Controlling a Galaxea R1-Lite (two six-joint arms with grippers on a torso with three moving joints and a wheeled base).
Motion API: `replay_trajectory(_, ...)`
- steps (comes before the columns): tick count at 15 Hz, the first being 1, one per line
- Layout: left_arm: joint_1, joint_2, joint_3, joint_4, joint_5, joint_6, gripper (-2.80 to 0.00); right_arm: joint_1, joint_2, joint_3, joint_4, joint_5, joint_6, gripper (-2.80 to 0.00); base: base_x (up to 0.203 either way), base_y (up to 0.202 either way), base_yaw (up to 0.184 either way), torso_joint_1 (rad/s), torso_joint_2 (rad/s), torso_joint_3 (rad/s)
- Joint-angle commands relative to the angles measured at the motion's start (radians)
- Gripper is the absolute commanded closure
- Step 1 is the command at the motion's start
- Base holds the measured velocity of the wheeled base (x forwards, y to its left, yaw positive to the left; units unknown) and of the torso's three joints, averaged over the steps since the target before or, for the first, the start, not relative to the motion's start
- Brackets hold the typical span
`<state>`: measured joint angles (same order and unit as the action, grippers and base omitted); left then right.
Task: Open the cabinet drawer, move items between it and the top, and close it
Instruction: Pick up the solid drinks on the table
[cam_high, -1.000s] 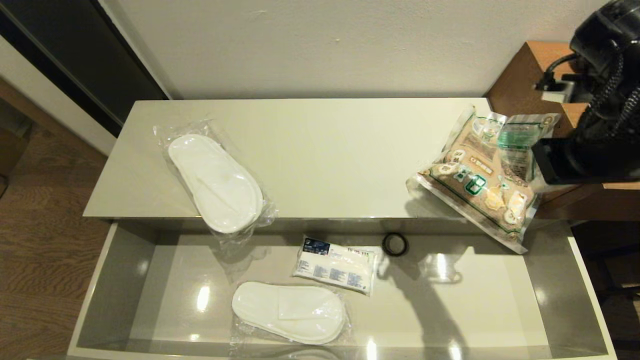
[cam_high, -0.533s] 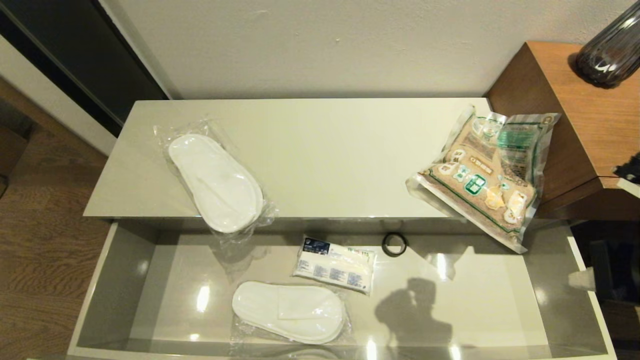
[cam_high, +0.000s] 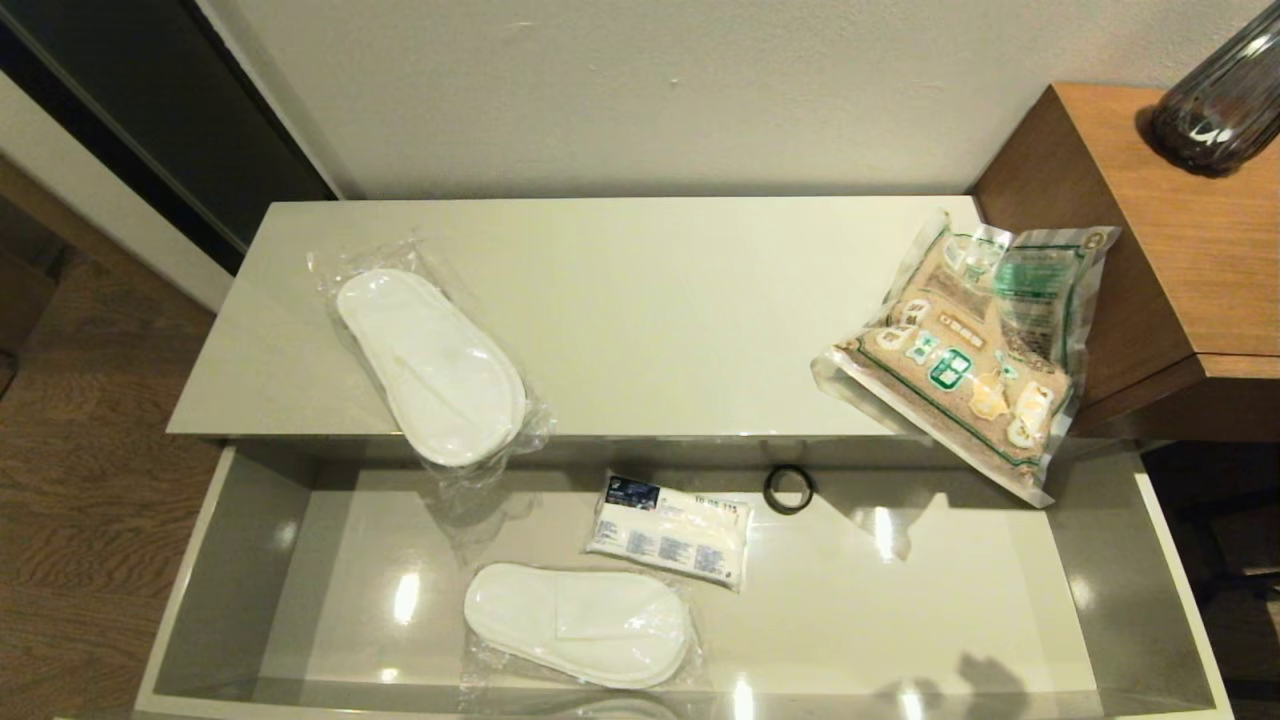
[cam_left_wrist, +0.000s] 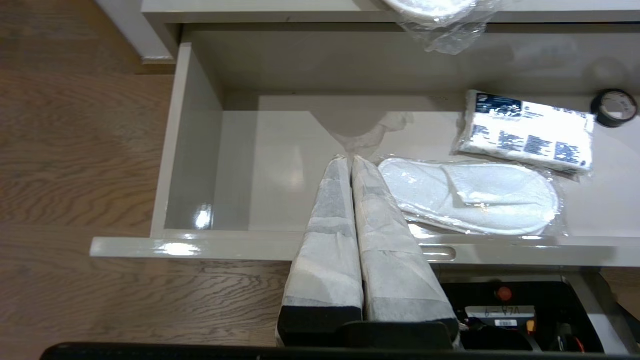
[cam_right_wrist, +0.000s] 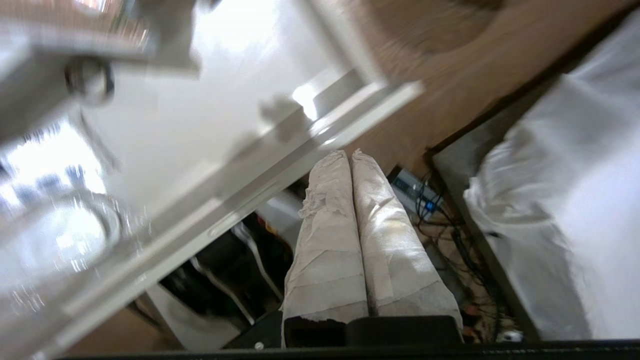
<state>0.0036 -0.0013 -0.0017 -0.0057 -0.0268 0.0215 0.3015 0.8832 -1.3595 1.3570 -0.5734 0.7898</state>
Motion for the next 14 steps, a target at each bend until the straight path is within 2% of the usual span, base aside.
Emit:
replay_trajectory(1,-0.001,0.001,0.0,0.0,0.001,0.0,0.0,-0.145,-0.138,-0.133,0.121,0.043,-0.046,0.0,0.0,0.0,0.0,0.0,0.0,0.0)
replay_trajectory(3,0.001,0.001,0.0,0.0,0.001,0.0,0.0,-0.277,-0.316,-0.13,0.146,0.176,-0.221,0.0,0.0,0.0,0.0,0.0,0.0,0.0)
replay_trajectory(4,0.001,0.001,0.0,0.0,0.0,0.0,0.0,-0.321,-0.423,-0.076,0.151,0.221,-0.328,0.0,0.0,0.0,0.0,0.0,0.0,0.0)
replay_trajectory(6,-0.001,0.001,0.0,-0.002,0.0,0.004,0.0,-0.352,-0.565,0.126,0.103,0.217,-0.486,0.0,0.0,0.0,0.0,0.0,0.0,0.0)
replay_trajectory(7,0.001,0.001,0.0,0.0,0.0,0.0,0.0,-0.331,-0.617,0.195,0.066,0.198,-0.548,0.0,0.0,0.0,0.0,0.0,0.0,0.0)
replay_trajectory(9,0.001,0.001,0.0,0.0,-0.001,0.0,0.0,-0.291,-0.677,0.225,-0.065,0.176,-0.672,0.0,0.0,0.0,0.0,0.0,0.0,0.0)
replay_trajectory(12,0.001,0.001,0.0,0.0,0.001,0.0,0.0,-0.289,-0.806,0.371,-0.133,0.229,-0.78,0.0,0.0,0.0,0.0,0.0,0.0,0.0)
replay_trajectory(14,0.001,0.001,0.0,0.0,0.0,0.0,0.0,-0.29,-0.884,0.52,-0.206,0.283,-0.81,0.0,0.0,0.0,0.0,0.0,0.0,0.0)
